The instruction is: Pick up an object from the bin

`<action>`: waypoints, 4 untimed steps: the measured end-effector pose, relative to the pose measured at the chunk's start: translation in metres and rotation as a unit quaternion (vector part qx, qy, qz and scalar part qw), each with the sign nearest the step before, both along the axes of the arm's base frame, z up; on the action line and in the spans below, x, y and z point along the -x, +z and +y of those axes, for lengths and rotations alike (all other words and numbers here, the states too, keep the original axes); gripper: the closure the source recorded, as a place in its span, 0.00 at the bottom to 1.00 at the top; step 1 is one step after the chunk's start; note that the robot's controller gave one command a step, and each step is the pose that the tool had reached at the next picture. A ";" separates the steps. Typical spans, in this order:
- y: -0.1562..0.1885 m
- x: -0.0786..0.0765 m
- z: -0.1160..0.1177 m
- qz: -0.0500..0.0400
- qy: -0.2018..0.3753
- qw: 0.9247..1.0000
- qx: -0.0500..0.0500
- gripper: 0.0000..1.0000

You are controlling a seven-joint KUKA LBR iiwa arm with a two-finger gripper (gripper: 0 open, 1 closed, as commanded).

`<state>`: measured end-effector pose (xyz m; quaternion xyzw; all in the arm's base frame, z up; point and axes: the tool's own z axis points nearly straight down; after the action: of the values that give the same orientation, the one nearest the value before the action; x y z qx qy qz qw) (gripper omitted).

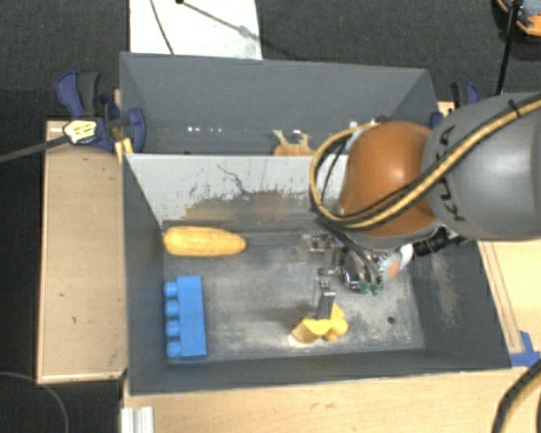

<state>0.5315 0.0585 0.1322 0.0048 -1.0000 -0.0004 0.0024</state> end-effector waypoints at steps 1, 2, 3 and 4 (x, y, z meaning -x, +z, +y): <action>0.004 -0.001 0.000 -0.003 -0.001 1.000 0.000 0.00; -0.038 0.024 -0.059 -0.008 0.033 0.999 -0.003 1.00; -0.045 0.027 -0.062 -0.008 0.031 0.999 0.000 0.00; -0.046 0.027 -0.062 -0.006 0.030 1.000 0.000 0.00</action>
Offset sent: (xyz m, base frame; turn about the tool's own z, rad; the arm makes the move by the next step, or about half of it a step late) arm -0.0303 -0.0626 -0.0488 -0.0662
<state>0.5041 -0.0034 0.0866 0.0353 -0.9994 -0.0007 -0.0040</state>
